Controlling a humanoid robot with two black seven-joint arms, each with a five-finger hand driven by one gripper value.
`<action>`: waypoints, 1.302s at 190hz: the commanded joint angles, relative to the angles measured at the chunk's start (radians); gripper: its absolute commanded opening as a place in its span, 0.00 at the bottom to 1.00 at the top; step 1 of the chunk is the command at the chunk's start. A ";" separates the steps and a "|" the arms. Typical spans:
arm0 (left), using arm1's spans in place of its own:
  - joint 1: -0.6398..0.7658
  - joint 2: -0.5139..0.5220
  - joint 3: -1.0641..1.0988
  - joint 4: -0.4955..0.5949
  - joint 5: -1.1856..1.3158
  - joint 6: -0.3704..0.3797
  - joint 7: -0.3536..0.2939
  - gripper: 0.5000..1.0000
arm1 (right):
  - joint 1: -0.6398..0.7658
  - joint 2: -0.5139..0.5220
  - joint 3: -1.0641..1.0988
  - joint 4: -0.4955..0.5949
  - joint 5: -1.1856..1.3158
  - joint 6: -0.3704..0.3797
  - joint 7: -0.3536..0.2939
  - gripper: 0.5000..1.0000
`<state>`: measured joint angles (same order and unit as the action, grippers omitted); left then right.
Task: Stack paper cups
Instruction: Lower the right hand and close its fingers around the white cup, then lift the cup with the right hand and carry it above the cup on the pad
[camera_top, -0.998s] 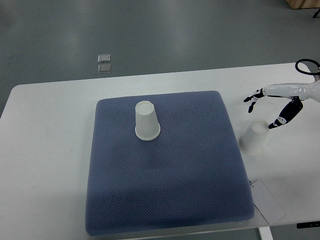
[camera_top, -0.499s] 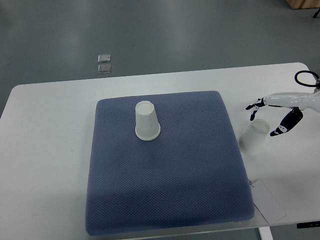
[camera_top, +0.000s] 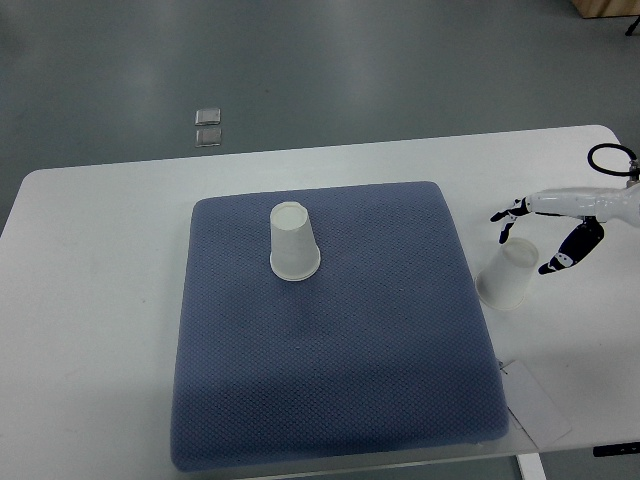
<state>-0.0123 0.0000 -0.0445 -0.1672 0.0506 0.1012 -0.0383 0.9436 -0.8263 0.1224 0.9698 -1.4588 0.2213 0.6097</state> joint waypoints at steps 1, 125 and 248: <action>0.000 0.000 0.000 0.000 0.000 0.000 0.000 1.00 | -0.002 0.012 0.002 0.000 0.000 0.000 -0.001 0.79; 0.000 0.000 0.000 0.000 0.000 0.000 0.000 1.00 | -0.025 0.065 0.006 -0.033 -0.002 -0.002 -0.021 0.79; 0.000 0.000 0.000 0.000 0.000 0.000 0.000 1.00 | -0.037 0.092 -0.009 -0.102 -0.005 0.000 -0.019 0.36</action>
<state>-0.0123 0.0000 -0.0445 -0.1672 0.0506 0.1012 -0.0383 0.9066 -0.7352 0.1150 0.8710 -1.4633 0.2206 0.5908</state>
